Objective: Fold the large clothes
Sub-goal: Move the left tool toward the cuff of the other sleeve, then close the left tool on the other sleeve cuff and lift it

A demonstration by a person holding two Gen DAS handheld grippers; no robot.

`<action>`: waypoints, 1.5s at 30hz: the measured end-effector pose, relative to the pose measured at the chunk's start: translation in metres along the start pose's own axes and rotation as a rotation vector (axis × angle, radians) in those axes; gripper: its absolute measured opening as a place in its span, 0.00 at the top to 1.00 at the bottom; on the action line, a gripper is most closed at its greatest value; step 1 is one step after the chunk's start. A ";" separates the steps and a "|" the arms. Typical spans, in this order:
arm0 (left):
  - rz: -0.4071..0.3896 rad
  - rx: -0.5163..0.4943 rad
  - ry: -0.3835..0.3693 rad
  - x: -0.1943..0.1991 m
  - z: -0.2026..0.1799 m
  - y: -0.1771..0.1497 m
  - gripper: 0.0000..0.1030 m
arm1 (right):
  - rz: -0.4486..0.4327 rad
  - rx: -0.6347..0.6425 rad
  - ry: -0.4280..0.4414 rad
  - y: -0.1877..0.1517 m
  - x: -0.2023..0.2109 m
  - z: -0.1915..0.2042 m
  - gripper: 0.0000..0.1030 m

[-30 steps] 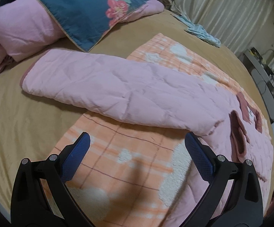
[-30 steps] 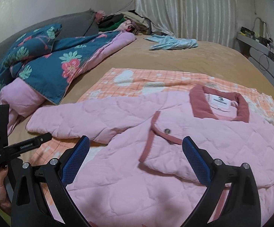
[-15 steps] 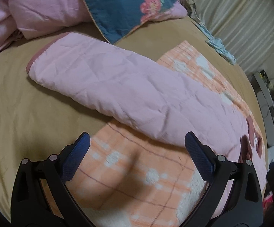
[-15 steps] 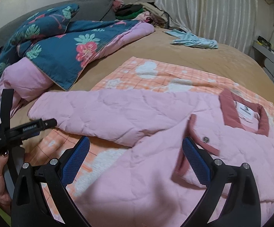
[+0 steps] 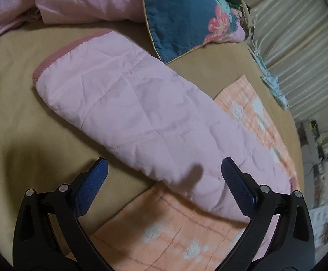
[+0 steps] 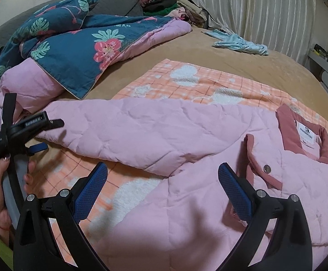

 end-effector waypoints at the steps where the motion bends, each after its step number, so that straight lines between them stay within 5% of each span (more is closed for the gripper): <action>1: 0.001 0.013 -0.006 -0.002 0.002 0.002 0.09 | -0.001 -0.004 -0.003 0.000 0.000 -0.002 0.05; 7: -0.024 0.099 -0.015 -0.018 0.019 0.023 0.09 | -0.004 -0.013 -0.019 -0.003 0.002 -0.014 0.05; 9: -0.042 0.117 -0.016 -0.018 0.023 0.027 0.16 | -0.011 -0.016 -0.027 -0.003 0.005 -0.019 0.05; 11: -0.077 0.096 0.038 -0.015 0.026 0.032 0.62 | -0.012 -0.031 -0.029 -0.006 0.008 -0.025 0.05; 14: -0.113 0.066 -0.007 -0.003 0.021 0.036 0.82 | -0.007 -0.037 -0.040 -0.011 0.013 -0.032 0.05; 25: -0.305 -0.167 -0.100 0.080 -0.052 0.043 0.90 | -0.042 -0.073 -0.078 -0.020 0.050 -0.058 0.05; 45: -0.401 -0.393 -0.248 0.203 -0.185 0.005 0.91 | -0.157 -0.210 -0.091 -0.028 0.163 -0.120 0.05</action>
Point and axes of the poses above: each gripper's, at about its wrist camera, not at the fingertips, and x roughly against the way its jaws point, z to its left, y to its top, the point moved 4 cm from there along -x, roughly the way its jaws point, and after that the axes turned 7 degrees about -z, right-handed, at the moved point
